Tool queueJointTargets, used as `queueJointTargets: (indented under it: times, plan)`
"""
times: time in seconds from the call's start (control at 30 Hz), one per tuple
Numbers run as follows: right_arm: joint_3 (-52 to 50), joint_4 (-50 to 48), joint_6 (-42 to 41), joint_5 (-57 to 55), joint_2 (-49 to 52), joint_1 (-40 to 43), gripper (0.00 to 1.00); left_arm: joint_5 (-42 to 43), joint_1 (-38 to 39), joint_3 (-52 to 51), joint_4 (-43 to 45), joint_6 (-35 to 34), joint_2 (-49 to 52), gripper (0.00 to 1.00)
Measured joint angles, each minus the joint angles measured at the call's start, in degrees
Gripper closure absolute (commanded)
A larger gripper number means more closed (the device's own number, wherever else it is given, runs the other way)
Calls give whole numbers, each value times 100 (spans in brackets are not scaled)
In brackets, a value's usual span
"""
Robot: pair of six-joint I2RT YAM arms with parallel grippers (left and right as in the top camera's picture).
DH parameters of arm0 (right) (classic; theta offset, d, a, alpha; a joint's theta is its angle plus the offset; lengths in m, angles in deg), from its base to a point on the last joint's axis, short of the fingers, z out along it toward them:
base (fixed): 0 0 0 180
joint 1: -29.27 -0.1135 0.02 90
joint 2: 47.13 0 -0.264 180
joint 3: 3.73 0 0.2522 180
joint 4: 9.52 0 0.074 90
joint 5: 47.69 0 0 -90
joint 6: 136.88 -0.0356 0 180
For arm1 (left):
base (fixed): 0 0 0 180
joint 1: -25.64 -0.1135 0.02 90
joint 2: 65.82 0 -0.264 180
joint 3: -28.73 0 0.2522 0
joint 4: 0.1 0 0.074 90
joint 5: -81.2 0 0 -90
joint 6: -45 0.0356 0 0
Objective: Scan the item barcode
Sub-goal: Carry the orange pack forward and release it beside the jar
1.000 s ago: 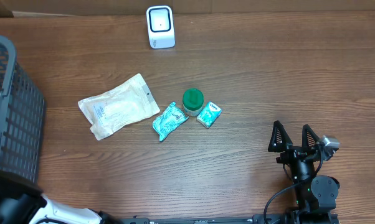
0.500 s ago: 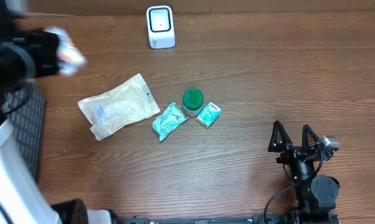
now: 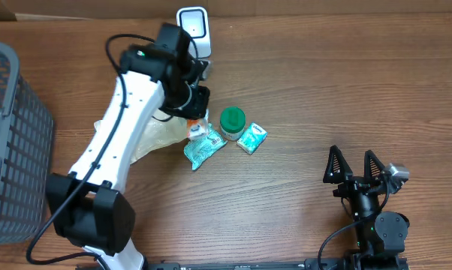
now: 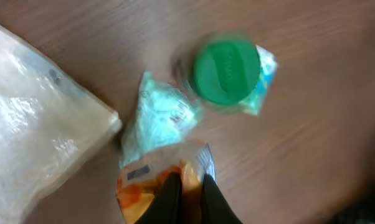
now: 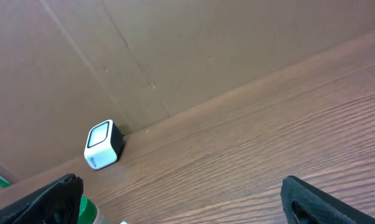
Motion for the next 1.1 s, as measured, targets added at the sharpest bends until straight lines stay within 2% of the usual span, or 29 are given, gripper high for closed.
queueJointTargets:
  times: [0.13, 0.33, 0.47, 0.57, 0.6, 0.67, 0.77, 0.83, 0.87, 0.9, 0.97, 1.0, 1.1]
  plan:
    - [0, 4, 0, 2, 0, 0, 0, -527, 120, -671, 1373, -164, -7, 96]
    - [0, 2, 0, -2, 0, 0, 0, -791, 120, -1729, 3423, -160, 13, 96]
    - [0, 2, 0, 0, 0, 0, 0, -868, 120, -2057, 3934, -160, 157, 96]
    - [0, 0, 0, 0, 0, 0, 0, -940, 120, -2083, 3985, -160, 369, 94]
    - [0, 0, 0, 0, 0, 0, 0, -979, 120, -2083, 4009, -160, 463, 88]
    - [0, 0, 2, -2, 0, 0, 0, -1032, 120, -2085, 4044, -149, 643, 66]
    - [0, 2, 2, 0, 0, 0, 0, -1060, 120, -2092, 4054, -173, 837, 53]
    - [0, -2, 0, 0, 0, 0, 0, -1091, 120, -2105, 3980, -173, 879, 50]
    - [0, -2, 0, -2, 0, 0, 0, -1093, 120, -2076, 3836, -186, 876, 48]
    - [0, 4, 0, 0, 0, 0, 0, -1091, 120, -1998, 3576, -227, 872, 41]
    - [0, 0, 0, -2, 2, 0, 0, -1064, 111, -1777, 3117, -267, 857, 36]
    - [0, 0, 2, -2, 0, 0, 0, -1014, 90, -1519, 2533, -297, 857, 33]
    - [0, 2, 0, 0, 0, 0, 0, -949, -66, -658, 1574, -297, 649, 23]
